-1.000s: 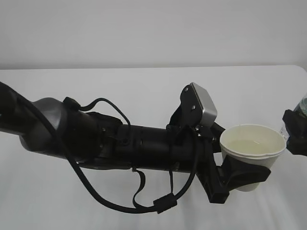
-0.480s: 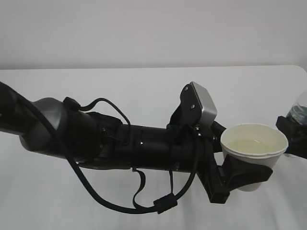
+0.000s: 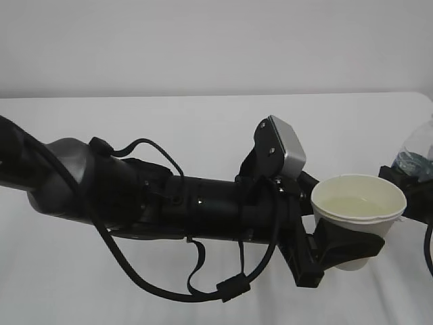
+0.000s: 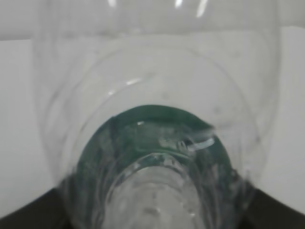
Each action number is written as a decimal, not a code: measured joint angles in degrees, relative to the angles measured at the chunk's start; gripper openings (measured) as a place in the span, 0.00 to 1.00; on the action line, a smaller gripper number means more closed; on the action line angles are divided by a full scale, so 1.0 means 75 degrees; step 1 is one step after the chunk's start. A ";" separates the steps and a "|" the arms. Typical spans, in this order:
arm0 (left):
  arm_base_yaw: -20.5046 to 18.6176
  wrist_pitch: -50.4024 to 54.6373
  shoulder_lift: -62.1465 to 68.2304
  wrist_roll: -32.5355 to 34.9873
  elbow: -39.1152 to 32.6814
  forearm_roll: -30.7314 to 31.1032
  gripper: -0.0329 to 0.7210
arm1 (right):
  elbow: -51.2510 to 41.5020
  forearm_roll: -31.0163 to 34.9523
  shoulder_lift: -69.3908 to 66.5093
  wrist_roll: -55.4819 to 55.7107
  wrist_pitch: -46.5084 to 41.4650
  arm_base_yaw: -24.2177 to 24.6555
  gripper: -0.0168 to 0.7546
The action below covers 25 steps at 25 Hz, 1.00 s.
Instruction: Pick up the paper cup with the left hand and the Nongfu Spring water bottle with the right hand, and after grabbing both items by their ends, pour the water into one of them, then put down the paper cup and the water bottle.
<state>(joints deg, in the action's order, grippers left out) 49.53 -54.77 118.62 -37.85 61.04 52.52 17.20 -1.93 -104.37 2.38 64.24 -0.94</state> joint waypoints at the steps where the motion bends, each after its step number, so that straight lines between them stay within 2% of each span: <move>1: 0.0000 0.0000 0.0000 0.0000 0.0000 0.0000 0.67 | 0.0081 0.0000 -0.0090 0.0000 0.0000 0.0000 0.57; 25: -0.0193 -0.0003 0.0000 0.0000 0.0000 0.0000 0.67 | 0.1961 -0.0120 -0.1898 0.0000 0.0035 0.0000 0.57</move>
<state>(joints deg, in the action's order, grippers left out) 48.09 -54.79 118.62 -37.85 61.04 52.52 31.90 -2.83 -118.60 2.38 64.50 -0.94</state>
